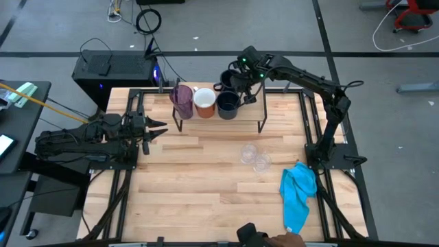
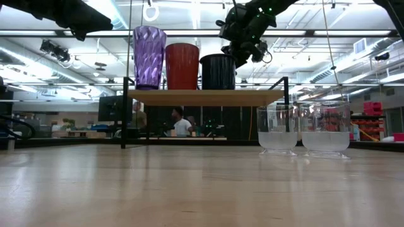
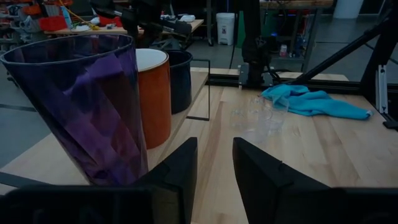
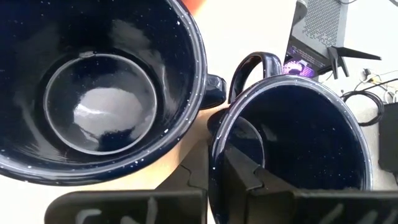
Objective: Stack small to large cups/mugs on shelf
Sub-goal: Put the blue mug on the shelf
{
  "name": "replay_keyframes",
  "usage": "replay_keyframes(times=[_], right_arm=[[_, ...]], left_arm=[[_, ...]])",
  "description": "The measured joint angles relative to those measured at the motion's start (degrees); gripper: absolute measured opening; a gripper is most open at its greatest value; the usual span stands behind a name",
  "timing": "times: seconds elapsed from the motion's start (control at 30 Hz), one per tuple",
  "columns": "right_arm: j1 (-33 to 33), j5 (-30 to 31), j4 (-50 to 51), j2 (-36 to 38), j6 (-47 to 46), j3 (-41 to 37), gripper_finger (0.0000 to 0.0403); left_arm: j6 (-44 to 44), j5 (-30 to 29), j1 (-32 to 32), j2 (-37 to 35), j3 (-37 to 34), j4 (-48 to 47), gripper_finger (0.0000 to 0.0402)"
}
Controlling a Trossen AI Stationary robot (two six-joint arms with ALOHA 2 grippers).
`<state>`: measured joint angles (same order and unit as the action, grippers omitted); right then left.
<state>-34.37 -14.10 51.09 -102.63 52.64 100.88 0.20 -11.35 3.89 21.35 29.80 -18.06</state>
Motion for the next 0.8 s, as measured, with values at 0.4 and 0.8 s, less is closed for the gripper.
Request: replay_keyframes(times=[0.4, 0.8], right_arm=[[0.02, 0.01, 0.02, 0.0, 1.56, 0.0, 0.0024], [0.01, 0.03, 0.07, 0.0, 2.45, 0.0, 0.003]], left_arm=[[0.01, 0.0, -0.01, 0.01, 0.0, -0.02, 0.011], [-0.01, 0.02, 0.01, 0.01, 0.0, -0.24, 0.011]])
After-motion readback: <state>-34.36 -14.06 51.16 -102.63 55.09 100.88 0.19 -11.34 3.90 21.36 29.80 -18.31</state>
